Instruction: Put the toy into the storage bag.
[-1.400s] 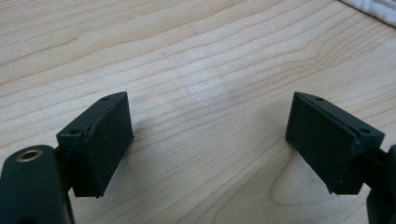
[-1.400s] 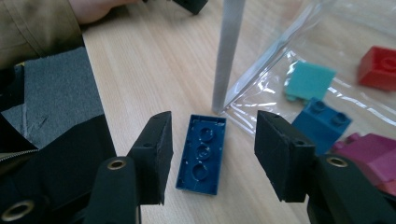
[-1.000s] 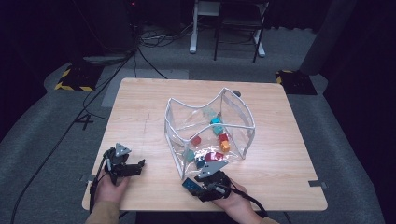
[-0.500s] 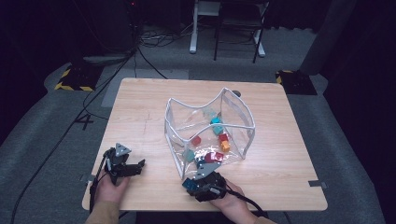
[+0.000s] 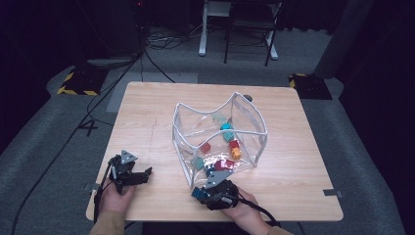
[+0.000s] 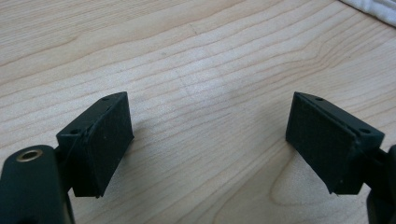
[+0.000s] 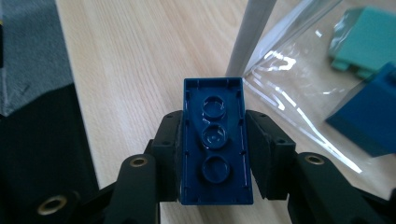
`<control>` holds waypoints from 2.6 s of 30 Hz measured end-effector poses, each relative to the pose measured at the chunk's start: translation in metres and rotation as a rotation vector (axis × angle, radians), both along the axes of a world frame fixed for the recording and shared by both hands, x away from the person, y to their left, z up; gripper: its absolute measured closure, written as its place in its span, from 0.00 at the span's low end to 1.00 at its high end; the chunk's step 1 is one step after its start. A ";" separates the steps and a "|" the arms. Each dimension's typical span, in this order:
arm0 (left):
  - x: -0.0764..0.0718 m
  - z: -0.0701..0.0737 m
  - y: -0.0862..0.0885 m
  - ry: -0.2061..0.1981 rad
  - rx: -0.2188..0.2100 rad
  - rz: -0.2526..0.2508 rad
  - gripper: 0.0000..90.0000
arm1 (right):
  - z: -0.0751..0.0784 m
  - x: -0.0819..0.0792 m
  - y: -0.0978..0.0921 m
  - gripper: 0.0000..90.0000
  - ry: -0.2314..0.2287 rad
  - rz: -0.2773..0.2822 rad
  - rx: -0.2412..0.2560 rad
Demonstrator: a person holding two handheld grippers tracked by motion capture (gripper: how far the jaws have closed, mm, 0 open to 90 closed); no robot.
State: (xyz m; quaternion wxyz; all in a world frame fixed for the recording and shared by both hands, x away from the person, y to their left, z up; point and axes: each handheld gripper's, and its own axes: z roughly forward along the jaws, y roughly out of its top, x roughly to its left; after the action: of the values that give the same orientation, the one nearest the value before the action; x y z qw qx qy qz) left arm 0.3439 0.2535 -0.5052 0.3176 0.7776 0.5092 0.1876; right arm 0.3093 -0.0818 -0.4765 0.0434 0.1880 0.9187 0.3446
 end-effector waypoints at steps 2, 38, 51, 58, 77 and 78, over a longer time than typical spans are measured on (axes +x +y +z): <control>0.000 0.000 0.000 0.000 0.000 0.000 0.17 | 0.008 0.000 -0.003 0.65 0.003 0.003 0.015; 0.000 0.000 0.000 -0.001 0.000 -0.001 0.17 | 0.144 0.003 -0.040 0.65 -0.057 0.044 0.170; 0.000 0.000 0.000 0.000 0.000 0.000 0.17 | 0.197 0.031 -0.045 0.65 -0.103 0.015 0.188; 0.000 0.000 0.000 -0.001 0.000 -0.001 0.17 | 0.212 0.048 -0.046 0.66 -0.122 -0.018 0.190; 0.000 0.000 0.000 0.000 0.000 0.000 0.17 | 0.219 0.100 -0.035 0.66 -0.118 -0.102 0.206; 0.000 0.000 0.000 -0.001 0.000 -0.001 0.17 | 0.218 0.102 -0.034 0.66 -0.114 -0.103 0.203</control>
State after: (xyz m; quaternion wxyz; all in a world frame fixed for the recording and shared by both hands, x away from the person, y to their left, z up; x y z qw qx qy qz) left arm 0.3440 0.2536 -0.5052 0.3179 0.7777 0.5088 0.1878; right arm 0.4114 -0.1154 -0.2581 0.0939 0.2183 0.8642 0.4434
